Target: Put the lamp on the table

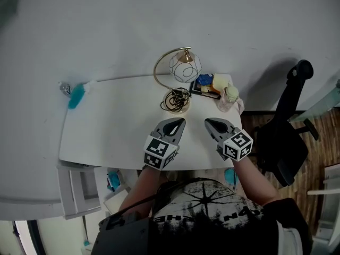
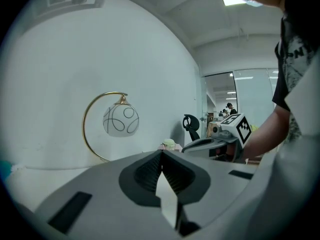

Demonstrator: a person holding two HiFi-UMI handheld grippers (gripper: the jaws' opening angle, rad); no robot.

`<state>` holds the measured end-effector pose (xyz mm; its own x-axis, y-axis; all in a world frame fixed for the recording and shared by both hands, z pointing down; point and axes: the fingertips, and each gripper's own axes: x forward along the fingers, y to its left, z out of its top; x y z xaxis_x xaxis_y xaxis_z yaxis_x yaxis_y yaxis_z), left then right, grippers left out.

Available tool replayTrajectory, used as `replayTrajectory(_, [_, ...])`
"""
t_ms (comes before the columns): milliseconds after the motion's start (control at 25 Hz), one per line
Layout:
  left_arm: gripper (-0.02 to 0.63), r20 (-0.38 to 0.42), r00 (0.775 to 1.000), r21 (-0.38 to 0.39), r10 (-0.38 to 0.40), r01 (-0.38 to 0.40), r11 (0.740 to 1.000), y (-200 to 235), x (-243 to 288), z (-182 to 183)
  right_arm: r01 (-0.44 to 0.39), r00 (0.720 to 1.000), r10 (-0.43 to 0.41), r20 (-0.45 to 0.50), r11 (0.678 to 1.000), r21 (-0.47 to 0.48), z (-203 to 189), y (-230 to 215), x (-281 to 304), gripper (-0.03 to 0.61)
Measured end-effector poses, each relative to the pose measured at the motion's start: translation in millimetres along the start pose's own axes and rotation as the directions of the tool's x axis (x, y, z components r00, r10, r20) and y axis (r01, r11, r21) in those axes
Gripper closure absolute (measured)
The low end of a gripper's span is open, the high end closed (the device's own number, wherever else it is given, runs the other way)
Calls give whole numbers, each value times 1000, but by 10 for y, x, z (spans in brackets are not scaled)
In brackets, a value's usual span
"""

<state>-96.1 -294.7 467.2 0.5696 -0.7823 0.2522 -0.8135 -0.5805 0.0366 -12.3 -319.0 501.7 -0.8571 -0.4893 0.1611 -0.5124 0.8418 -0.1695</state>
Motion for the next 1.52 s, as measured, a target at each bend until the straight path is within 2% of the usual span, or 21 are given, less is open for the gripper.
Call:
replayTrajectory(160, [598, -13, 999, -20, -39, 39, 999, -274, -67, -153, -1, 1000, 1, -2, 1000, -27, -15, 103, -235, 558])
replayTrajectory(560, [598, 1, 999, -4, -42, 42, 999, -613, -84, -135, -13, 1000, 13, -6, 997, -76, -61, 207, -563, 560])
replayTrajectory(1040, [598, -20, 999, 4, -50, 50, 999, -803, 11, -204, -13, 1000, 10, -23, 991, -135, -92, 200, -661, 560])
replayTrajectory(1520, [598, -54, 996, 15, -72, 72, 997, -983, 155, -272, -10, 1000, 7, -22, 991, -137, -106, 86, -781, 560])
